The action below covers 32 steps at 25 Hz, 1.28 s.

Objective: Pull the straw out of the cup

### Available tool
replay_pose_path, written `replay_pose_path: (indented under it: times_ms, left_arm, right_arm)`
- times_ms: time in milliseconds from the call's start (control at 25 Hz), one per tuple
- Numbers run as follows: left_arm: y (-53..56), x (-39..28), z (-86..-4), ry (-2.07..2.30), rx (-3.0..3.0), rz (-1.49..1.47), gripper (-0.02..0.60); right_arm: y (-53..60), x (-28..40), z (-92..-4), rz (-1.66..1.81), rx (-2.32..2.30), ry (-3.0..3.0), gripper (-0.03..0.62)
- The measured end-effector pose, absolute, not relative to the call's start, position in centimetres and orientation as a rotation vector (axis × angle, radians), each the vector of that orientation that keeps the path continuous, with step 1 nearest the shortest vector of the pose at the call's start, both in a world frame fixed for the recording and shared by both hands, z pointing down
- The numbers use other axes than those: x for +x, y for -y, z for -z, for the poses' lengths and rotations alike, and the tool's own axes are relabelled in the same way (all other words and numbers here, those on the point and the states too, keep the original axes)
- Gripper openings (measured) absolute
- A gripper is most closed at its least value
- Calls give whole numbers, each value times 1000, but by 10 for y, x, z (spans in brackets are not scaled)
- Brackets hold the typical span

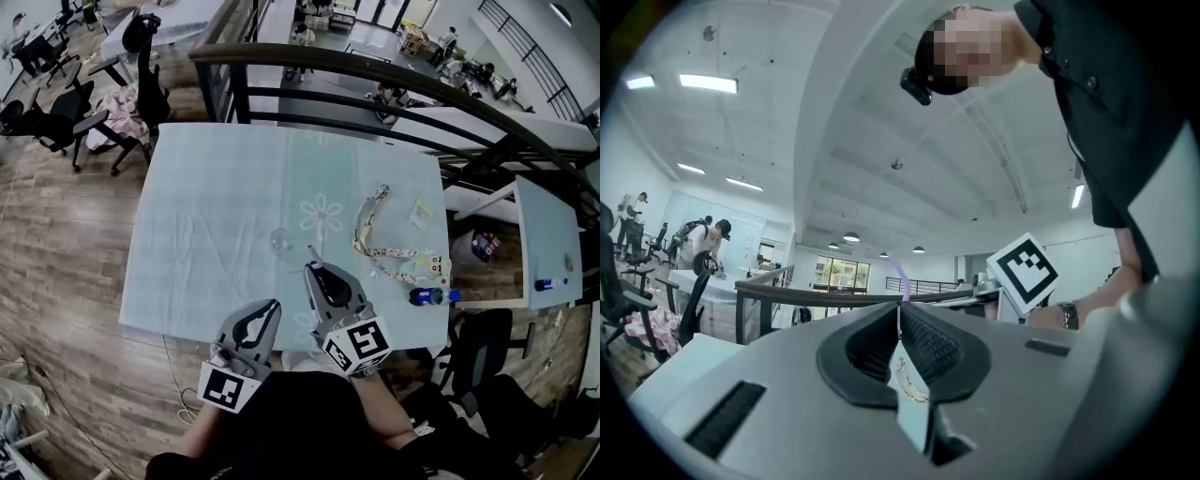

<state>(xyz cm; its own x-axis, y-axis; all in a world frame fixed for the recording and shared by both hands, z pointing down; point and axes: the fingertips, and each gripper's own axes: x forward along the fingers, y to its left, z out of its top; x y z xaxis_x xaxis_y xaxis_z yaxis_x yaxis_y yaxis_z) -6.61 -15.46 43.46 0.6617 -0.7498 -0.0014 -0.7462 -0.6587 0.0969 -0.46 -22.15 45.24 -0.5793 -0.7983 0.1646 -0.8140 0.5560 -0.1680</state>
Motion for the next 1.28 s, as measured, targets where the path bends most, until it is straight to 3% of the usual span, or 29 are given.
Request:
replay_pose_path:
  times_ms: [1280]
  left_arm:
    - [96,-16,-412,1343,2726,211,20]
  right_arm:
    - [126,37,-409,-222,1236,2871,38]
